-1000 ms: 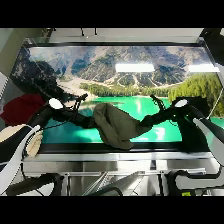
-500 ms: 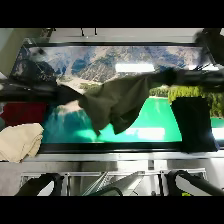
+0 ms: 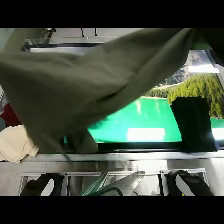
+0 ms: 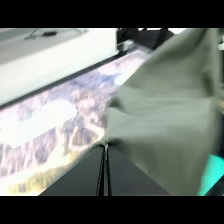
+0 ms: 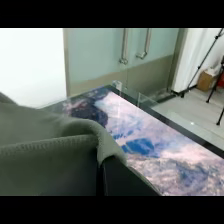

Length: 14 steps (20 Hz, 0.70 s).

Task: Fold the shirts.

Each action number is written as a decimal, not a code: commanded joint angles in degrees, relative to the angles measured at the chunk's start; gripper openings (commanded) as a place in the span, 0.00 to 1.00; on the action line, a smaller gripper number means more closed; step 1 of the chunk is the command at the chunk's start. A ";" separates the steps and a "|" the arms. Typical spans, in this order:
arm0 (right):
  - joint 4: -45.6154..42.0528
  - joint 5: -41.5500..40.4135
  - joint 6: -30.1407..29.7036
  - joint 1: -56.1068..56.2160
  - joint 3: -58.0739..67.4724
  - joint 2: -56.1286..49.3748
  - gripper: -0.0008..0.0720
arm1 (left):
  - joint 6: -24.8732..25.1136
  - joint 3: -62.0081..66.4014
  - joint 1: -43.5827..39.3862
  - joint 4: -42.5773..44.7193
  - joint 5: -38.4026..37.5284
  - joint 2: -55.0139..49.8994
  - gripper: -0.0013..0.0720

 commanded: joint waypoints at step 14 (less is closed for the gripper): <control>4.66 -14.03 -3.76 3.98 -23.34 -46.64 0.11 | 6.05 -10.49 -9.09 3.10 1.03 -57.00 0.13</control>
